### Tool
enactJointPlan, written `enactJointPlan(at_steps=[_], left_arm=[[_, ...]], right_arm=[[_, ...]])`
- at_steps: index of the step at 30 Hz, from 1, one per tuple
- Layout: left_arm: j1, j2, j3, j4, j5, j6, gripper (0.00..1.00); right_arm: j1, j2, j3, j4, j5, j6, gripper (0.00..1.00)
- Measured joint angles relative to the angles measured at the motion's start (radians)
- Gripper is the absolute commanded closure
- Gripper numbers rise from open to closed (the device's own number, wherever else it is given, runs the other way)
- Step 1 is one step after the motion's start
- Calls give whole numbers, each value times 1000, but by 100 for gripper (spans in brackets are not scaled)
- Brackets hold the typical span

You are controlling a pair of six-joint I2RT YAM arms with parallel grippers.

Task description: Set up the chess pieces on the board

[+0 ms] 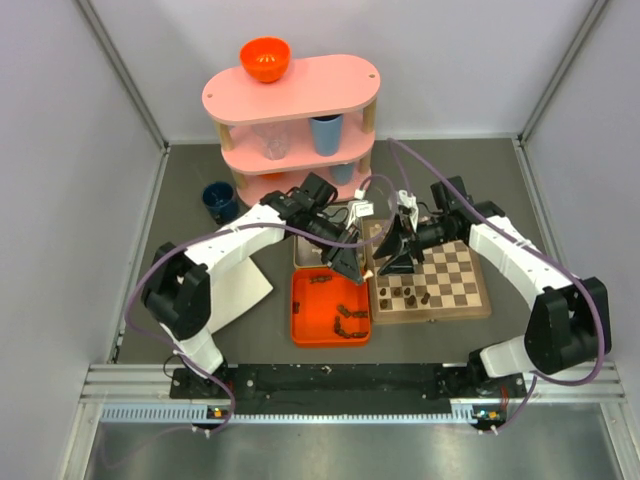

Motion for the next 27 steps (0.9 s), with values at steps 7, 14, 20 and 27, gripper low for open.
enactJointPlan(at_steps=[7, 14, 20, 27], left_arm=[[-51, 1, 0, 14, 89, -25, 90], [-56, 19, 2, 10, 95, -50, 90], [-47, 21, 2, 9, 95, -57, 91], [-19, 21, 2, 21, 93, -56, 91]], right_arm=[[10, -14, -6, -31, -21, -56, 48], [24, -14, -6, -74, -29, -97, 51], [24, -16, -6, -106, -29, -130, 49], [36, -16, -5, -180, -67, -170, 48]])
